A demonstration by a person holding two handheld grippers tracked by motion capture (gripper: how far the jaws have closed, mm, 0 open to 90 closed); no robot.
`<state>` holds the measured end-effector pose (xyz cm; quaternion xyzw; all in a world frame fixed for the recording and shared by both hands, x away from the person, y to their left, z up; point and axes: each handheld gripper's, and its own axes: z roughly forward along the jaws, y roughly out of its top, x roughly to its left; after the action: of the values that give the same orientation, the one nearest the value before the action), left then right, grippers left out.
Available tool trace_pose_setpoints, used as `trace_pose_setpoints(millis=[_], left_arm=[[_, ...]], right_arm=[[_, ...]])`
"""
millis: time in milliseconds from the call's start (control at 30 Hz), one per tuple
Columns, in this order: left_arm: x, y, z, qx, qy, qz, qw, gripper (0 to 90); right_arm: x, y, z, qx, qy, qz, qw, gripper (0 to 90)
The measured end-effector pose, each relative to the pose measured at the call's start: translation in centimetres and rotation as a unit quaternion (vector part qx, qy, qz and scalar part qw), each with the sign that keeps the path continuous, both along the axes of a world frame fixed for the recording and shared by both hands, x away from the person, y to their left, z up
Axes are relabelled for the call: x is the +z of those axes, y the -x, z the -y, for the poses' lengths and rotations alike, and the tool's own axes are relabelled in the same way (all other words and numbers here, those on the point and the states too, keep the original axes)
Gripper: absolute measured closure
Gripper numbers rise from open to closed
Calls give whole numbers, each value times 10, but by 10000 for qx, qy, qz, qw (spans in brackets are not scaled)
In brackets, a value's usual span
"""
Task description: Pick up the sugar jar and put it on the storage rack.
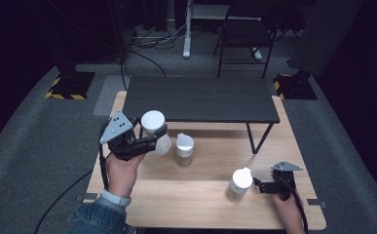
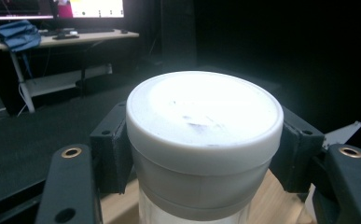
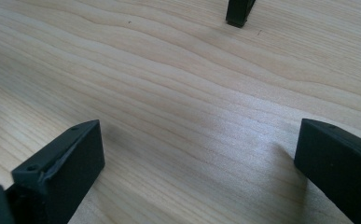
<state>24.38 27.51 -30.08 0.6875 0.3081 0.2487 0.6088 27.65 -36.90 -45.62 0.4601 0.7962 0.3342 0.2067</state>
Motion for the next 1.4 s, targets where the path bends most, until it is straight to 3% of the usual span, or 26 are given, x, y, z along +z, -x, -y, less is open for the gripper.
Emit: trace_pose_setpoints(millis=[67, 300, 500, 933, 1200, 1400], left_arm=[[15, -6, -1, -33, 33, 34, 10000, 341], [40, -22, 4, 12, -39, 105, 9999, 341], [50, -42, 12, 108, -66, 99, 9999, 341], [32, -82, 25, 520, -110, -109, 9985, 341], [23, -90, 28, 626, -64, -123, 9979, 340], [22, -91, 28, 542, -82, -82, 9985, 333]], right_arm=[[0, 0, 0, -11, -3, -5, 10000, 12], [0, 0, 0, -11, -1, -2, 10000, 12], [0, 0, 0, -10, -1, -1, 10000, 12], [0, 1, 0, -32, -3, -5, 10000, 12], [0, 1, 0, -33, -3, -8, 10000, 12], [0, 1, 0, -33, -3, -7, 10000, 12]])
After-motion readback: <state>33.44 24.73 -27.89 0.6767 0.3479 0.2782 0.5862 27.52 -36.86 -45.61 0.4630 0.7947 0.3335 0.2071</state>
